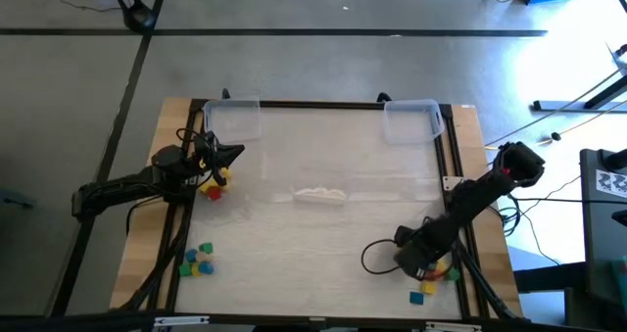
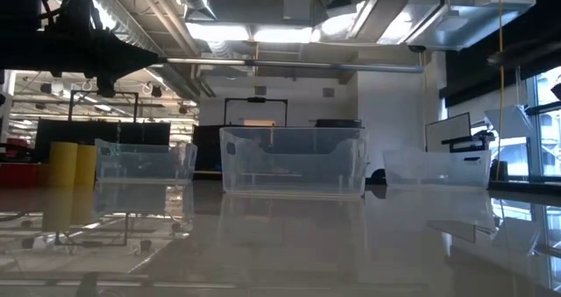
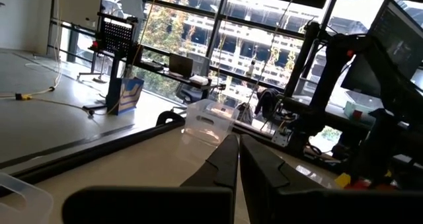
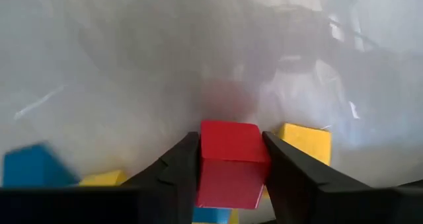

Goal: Sort blocks by size
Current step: Put the red square block into the bottom transparent bin

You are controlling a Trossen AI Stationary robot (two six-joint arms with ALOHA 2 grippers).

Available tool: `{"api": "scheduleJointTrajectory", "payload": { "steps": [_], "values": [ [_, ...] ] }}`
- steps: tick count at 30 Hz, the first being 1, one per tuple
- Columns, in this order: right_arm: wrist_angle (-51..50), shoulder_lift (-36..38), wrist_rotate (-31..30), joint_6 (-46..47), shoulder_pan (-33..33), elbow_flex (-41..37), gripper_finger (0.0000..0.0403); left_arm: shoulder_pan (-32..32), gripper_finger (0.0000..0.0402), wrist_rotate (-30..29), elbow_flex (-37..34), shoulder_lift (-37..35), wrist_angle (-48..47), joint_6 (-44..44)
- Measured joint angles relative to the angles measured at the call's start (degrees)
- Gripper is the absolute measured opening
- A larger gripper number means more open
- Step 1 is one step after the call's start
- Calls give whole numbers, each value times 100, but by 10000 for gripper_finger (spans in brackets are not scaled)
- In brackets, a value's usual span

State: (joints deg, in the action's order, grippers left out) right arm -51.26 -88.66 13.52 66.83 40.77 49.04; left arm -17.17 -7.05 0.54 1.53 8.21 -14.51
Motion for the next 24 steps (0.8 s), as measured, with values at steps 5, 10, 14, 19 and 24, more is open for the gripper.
{"api": "scheduleJointTrajectory", "payload": {
  "steps": [5, 10, 14, 19, 24],
  "values": [
    [-237, 31, -12, -1032, -469, 374, 138, -1, 5, 0, 0, -2, -36, 35],
    [-730, 274, -435, -1951, -970, 698, 139, -1, 5, 0, 0, -2, -35, 5],
    [-1313, 647, -1106, -2478, -1376, 900, 137, -2, 5, 0, 0, -2, -35, -4],
    [-1626, 1277, -2074, -3047, -1945, 948, 140, -2, 5, 2, 0, -2, -33, -4],
    [-1739, 1793, -3277, -3580, -2732, 950, 141, 0, 5, 0, 0, -2, -32, -5]
  ]
}}
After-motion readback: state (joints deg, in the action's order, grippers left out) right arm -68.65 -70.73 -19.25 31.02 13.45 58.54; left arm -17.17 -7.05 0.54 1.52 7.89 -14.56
